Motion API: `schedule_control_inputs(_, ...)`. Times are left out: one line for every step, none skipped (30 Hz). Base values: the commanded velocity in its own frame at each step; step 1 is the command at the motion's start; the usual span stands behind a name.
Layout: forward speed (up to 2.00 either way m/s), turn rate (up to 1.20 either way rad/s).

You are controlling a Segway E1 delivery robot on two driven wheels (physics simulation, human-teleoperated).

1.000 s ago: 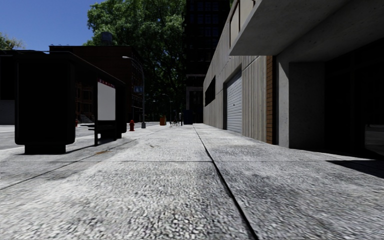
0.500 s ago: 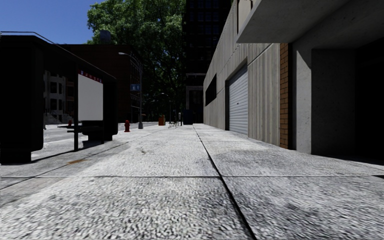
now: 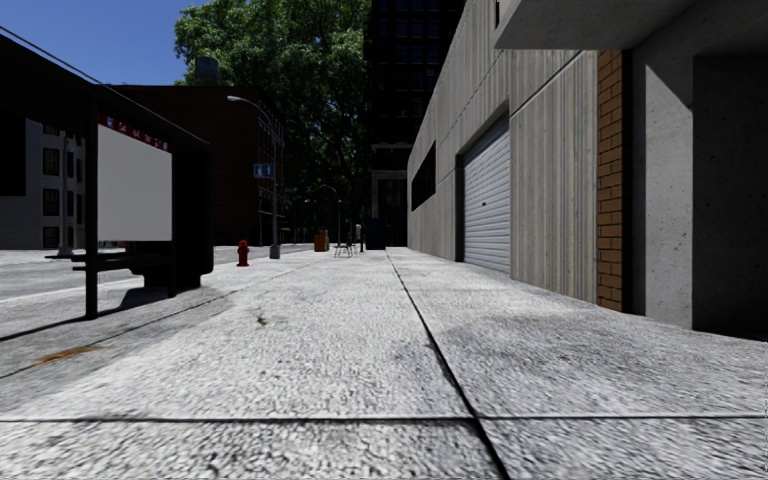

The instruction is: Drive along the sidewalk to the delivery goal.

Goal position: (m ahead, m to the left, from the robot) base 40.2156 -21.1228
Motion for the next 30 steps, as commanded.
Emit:
schedule_control_inputs(1.92, 0.00)
schedule_control_inputs(1.92, 0.00)
schedule_control_inputs(1.92, 0.00)
schedule_control_inputs(1.92, 0.00)
schedule_control_inputs(1.91, 0.00)
schedule_control_inputs(1.91, 0.00)
schedule_control_inputs(1.91, 0.00)
schedule_control_inputs(1.91, 0.00)
schedule_control_inputs(1.91, 0.00)
schedule_control_inputs(1.91, 0.00)
schedule_control_inputs(1.91, 0.00)
schedule_control_inputs(1.91, 0.00)
schedule_control_inputs(1.93, 0.00)
schedule_control_inputs(1.93, 0.00)
schedule_control_inputs(2.00, 0.00)
schedule_control_inputs(2.00, 0.00)
schedule_control_inputs(2.00, 0.00)
schedule_control_inputs(2.00, 0.00)
schedule_control_inputs(2.00, 0.00)
schedule_control_inputs(2.00, 0.00)
schedule_control_inputs(2.00, 0.00)
schedule_control_inputs(2.00, 0.00)
schedule_control_inputs(2.00, 0.00)
schedule_control_inputs(2.00, 0.00)
schedule_control_inputs(2.00, 0.00)
schedule_control_inputs(2.00, 0.00)
schedule_control_inputs(2.00, 0.00)
schedule_control_inputs(2.00, 0.00)
schedule_control_inputs(2.00, 0.00)
schedule_control_inputs(2.00, 0.00)
